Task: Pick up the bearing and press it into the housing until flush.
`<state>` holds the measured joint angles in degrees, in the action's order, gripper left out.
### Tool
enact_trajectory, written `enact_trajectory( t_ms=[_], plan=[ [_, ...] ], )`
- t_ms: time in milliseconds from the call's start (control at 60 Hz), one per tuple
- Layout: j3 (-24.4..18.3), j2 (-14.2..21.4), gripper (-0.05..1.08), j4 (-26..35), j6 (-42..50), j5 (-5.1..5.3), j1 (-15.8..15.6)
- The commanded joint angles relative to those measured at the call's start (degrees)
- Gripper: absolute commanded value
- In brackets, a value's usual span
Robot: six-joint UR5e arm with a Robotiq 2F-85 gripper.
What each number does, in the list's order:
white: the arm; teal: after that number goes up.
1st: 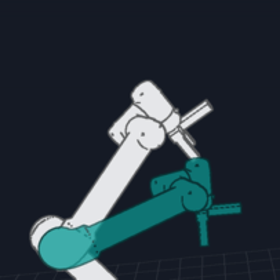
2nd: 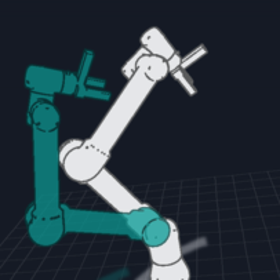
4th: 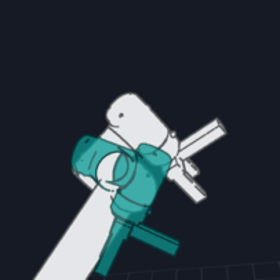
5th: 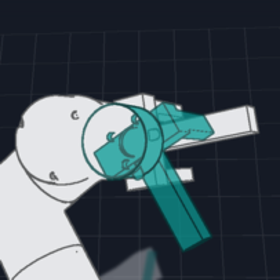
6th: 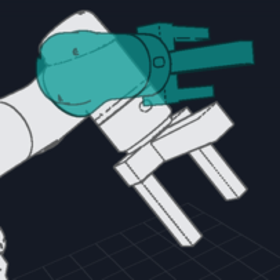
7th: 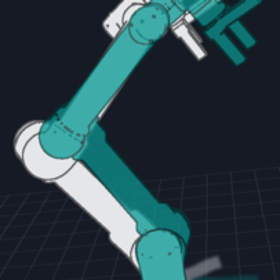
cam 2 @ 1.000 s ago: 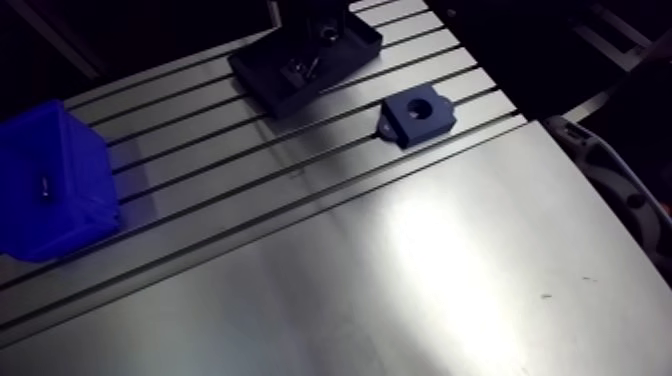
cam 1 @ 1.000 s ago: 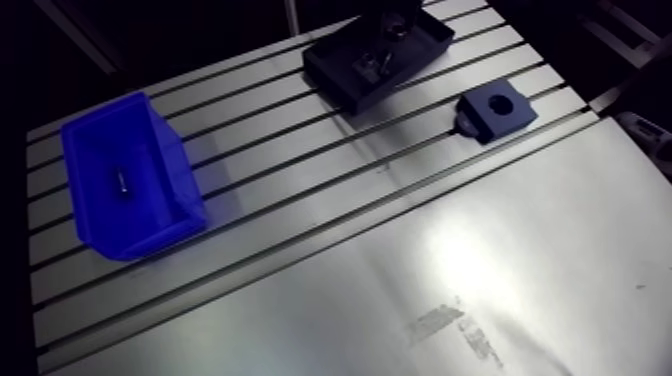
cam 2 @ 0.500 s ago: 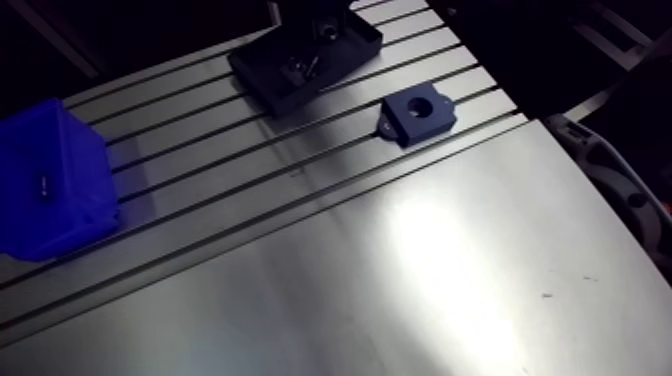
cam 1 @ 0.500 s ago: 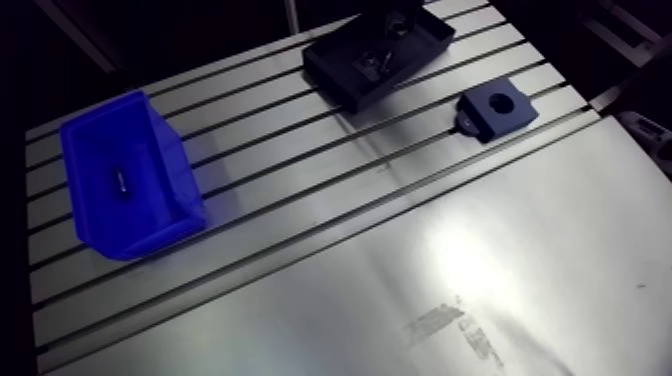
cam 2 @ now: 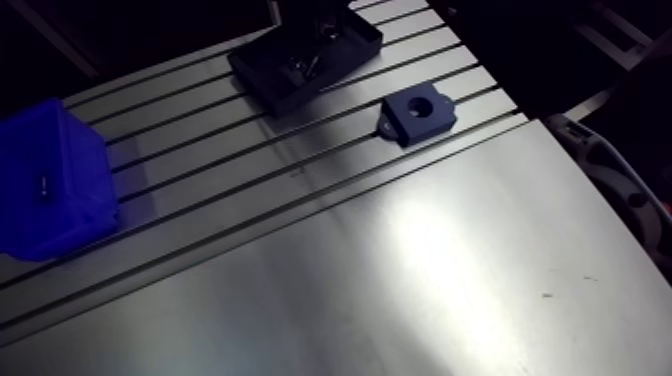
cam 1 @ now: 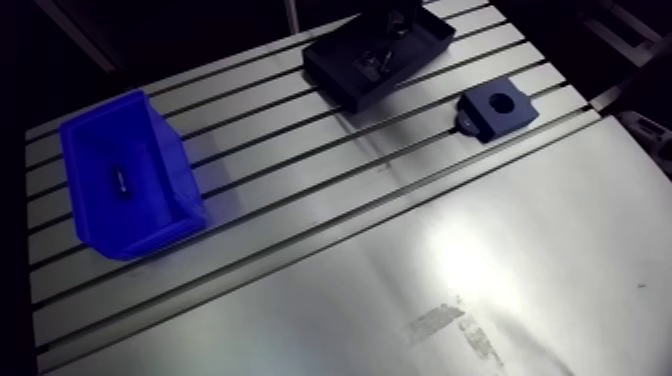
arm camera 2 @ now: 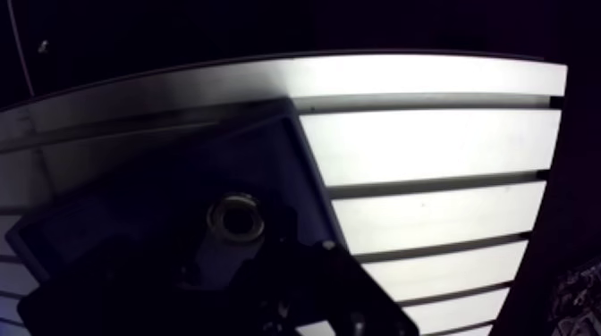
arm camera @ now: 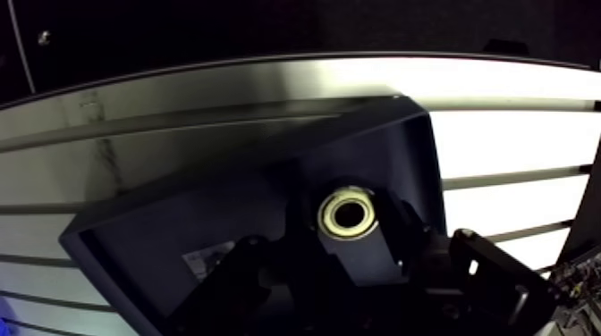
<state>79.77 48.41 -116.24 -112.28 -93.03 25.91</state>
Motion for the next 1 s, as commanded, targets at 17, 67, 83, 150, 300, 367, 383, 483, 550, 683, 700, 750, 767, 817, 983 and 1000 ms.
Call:
enact_trajectory(
  t_ms=[17, 67, 83, 150, 300, 367, 383, 483, 550, 683, 700, 750, 767, 817, 983, 1000],
  plan=[
    [0.0, 0.0, 0.50, 0.0, 0.0, 0.00, -0.1],
    [0.0, 0.0, 0.51, 0.0, 0.0, 0.00, -0.1],
    [0.0, 0.0, 0.53, 0.0, 0.0, 0.00, 0.0],
    [0.0, 0.0, 0.53, 0.0, 0.0, 0.00, 0.0],
    [0.1, -0.2, 0.53, 0.0, 0.0, 0.00, 0.0],
    [0.1, -0.2, 0.54, -0.1, 0.0, 0.00, 0.0],
    [0.1, -0.2, 0.54, -0.1, 0.0, 0.00, 0.0],
    [0.0, -0.2, 0.55, 0.0, 0.0, 0.00, 0.0],
    [0.0, -0.2, 0.55, 0.0, -0.1, 0.00, 0.0],
    [-0.1, -0.1, 0.57, 0.0, -0.1, 0.00, 0.0],
    [-0.1, 0.0, 0.57, 0.0, -0.1, 0.00, 0.0],
    [-0.2, 0.1, 0.57, 0.0, -0.1, 0.00, 0.0],
    [-0.3, 0.2, 0.57, 0.0, -0.1, 0.00, 0.0],
    [-0.2, 0.3, 0.57, 0.1, -0.1, 0.00, 0.0],
    [0.1, 1.1, 0.57, 0.5, -0.2, 0.23, 0.0],
    [0.3, 1.6, 0.57, 0.6, -0.2, 0.26, 0.0]
  ],
)
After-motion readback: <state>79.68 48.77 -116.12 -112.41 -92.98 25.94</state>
